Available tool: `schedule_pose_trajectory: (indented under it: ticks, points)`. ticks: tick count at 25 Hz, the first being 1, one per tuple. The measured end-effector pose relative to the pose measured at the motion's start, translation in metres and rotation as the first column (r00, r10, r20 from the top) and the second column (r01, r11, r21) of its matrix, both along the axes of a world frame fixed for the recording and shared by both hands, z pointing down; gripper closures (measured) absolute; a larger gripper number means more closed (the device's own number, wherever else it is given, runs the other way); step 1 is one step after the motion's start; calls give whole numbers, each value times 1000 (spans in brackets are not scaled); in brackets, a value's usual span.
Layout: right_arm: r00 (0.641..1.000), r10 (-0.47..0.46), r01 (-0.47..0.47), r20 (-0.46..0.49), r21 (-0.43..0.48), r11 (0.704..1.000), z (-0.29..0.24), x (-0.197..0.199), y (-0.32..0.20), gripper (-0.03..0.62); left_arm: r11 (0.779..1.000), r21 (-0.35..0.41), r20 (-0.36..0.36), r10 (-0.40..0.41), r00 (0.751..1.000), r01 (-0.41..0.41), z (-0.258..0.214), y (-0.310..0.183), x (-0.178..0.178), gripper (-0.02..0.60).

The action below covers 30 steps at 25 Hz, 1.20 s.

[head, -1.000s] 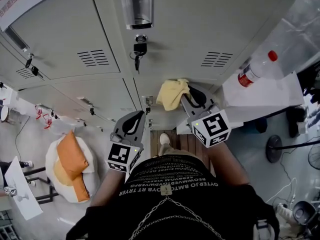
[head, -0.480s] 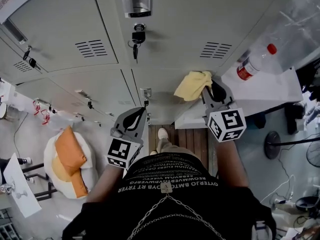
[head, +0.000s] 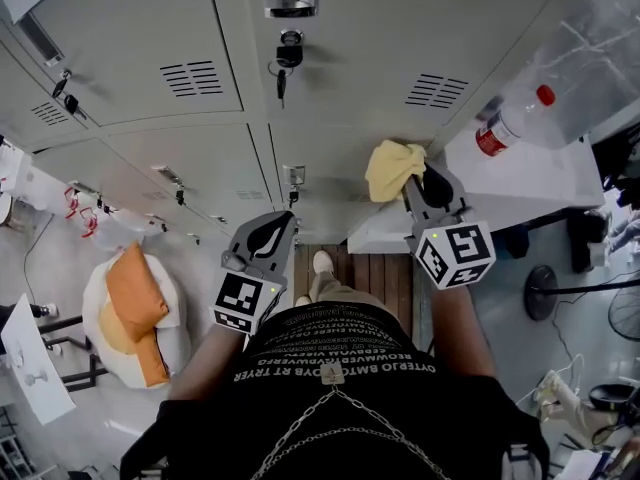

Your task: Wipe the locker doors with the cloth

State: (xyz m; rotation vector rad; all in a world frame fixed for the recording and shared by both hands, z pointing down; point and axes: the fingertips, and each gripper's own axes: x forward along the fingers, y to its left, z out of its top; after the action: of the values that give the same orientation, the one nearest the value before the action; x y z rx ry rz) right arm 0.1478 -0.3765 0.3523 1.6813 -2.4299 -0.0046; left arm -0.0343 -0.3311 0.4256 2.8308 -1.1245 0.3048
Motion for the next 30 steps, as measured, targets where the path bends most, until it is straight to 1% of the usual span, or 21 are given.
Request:
schedule_pose_trajectory:
  ticks: [3,6,11,13,16,20,25,30]
  points:
    - [997,-84,84,0,0,997,3,-32,0,526,1000,-2,3,-15,1000,15,1,2,-5,577]
    - [987,-160,160,0,-19,987,12,-63,-2,526,999,-7,5,-38,999,38,2,6,-12,577]
    - [957,-289,289,-6,-32,957,23,-121,-11,526,998,-8,12,-63,998,63,0,7,-18,577]
    - [947,-319,318,-25,-43,947,29,-138,-16,526,998,-8,14,-62,998,62,0,7,-16,577]
    - [945,-325,322,-46,-63,945,41,-150,-23,526,998,-6,13,-59,998,59,-1,5,-13,577]
    - [948,-308,302,-78,-73,950,50,-152,-30,526,998,-5,16,-62,998,62,-1,0,-11,577]
    - [957,-273,267,-94,-71,961,55,-137,-39,525,998,-5,22,-62,998,62,-1,-4,-9,577]
    - [957,-255,248,-134,-69,966,58,-122,-40,525,998,-4,25,-68,997,68,-1,-11,-10,577]
